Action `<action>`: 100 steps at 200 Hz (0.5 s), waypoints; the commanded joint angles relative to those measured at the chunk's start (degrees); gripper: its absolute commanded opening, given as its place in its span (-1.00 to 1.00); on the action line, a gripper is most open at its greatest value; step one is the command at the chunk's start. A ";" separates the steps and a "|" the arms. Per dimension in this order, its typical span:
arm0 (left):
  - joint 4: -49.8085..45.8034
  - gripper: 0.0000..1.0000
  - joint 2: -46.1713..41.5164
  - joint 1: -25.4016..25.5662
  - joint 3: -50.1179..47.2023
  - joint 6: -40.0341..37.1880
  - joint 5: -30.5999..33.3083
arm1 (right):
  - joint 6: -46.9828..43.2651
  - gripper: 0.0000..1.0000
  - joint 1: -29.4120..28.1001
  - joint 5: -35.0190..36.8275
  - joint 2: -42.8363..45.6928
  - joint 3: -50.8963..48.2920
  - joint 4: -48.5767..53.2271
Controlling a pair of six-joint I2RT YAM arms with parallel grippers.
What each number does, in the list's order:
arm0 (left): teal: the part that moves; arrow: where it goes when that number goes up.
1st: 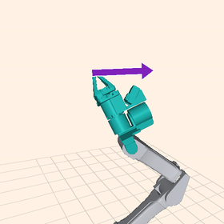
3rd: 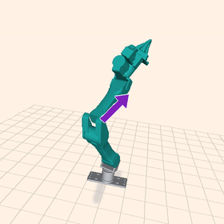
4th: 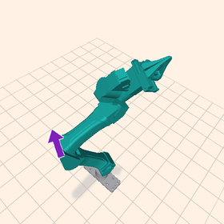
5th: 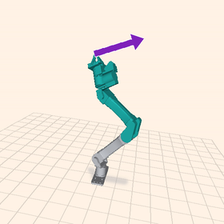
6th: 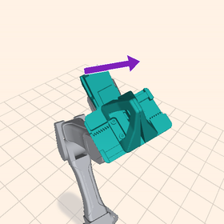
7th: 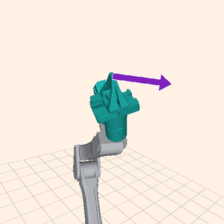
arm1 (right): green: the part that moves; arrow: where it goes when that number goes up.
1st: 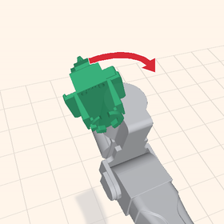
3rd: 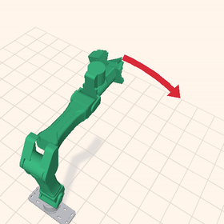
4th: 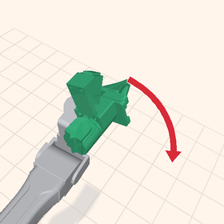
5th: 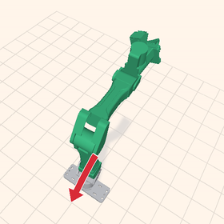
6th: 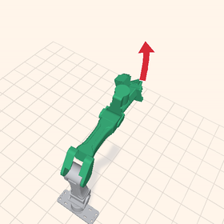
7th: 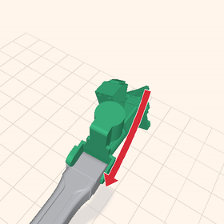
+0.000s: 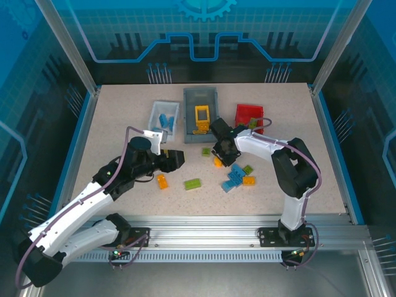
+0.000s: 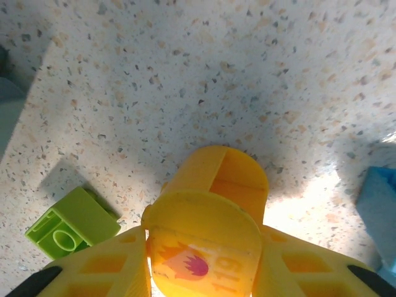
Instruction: Sort the legos into containers by color
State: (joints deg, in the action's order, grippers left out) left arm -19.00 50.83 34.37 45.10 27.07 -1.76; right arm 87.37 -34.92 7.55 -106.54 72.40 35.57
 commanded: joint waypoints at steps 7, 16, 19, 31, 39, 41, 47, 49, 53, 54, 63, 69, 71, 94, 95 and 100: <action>-0.46 0.29 -0.21 0.39 1.57 0.02 1.29 | -3.50 -0.34 -2.61 5.85 5.81 -0.77 3.37; -0.57 0.29 0.06 0.36 1.81 0.00 1.57 | -4.81 -0.34 -3.45 7.70 7.40 -0.64 3.99; -0.59 0.29 0.13 0.28 1.91 0.00 1.66 | -5.25 -0.34 -3.72 8.27 7.94 -0.60 4.24; -0.76 0.28 0.23 0.39 2.09 0.20 2.53 | -7.56 -0.34 -5.02 11.01 9.64 0.07 4.99; -1.48 0.26 0.32 0.39 2.47 0.69 4.21 | -10.01 -0.35 -5.69 12.53 10.36 0.81 4.46; -1.72 0.26 0.39 0.40 2.52 0.96 4.72 | -10.95 -0.36 -5.80 12.76 10.45 1.10 4.32; -2.48 0.25 0.54 0.35 2.98 1.43 6.26 | -13.34 -0.38 -6.06 13.26 10.48 1.91 3.57; -2.74 0.25 0.58 0.35 3.11 1.54 6.58 | -14.44 -0.38 -6.11 13.23 10.43 2.30 3.04; -3.09 0.25 0.71 0.35 3.38 1.73 7.45 | -16.64 -0.38 -6.25 13.04 10.27 2.87 1.81; -3.16 0.25 0.74 0.35 3.49 1.79 7.68 | -17.16 -0.38 -6.28 12.94 10.20 2.98 1.44; -4.23 0.25 1.14 0.36 4.48 2.61 9.74 | -22.38 -0.37 -6.28 11.70 9.30 4.58 -1.56; -5.08 0.25 1.44 0.35 5.24 3.29 11.17 | -26.20 -0.37 -6.19 10.88 8.20 6.24 -2.87; -5.25 0.25 1.53 0.35 5.41 3.52 11.52 | -27.21 -0.36 -6.14 10.59 7.71 6.81 -3.23; -5.47 0.25 2.66 0.39 7.13 4.04 13.84 | -40.70 -0.35 -4.65 2.96 1.01 14.67 -7.21; -5.40 0.26 2.72 0.37 7.25 4.04 13.86 | -41.18 -0.35 -4.60 2.54 0.69 14.99 -7.37; -5.32 0.25 3.04 0.42 7.65 4.02 14.04 | -43.82 -0.39 -4.14 0.73 -0.89 16.61 -7.98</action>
State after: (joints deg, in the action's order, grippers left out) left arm -22.81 52.95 34.41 49.41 29.19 7.38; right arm 60.90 -40.56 14.94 -101.14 82.35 33.76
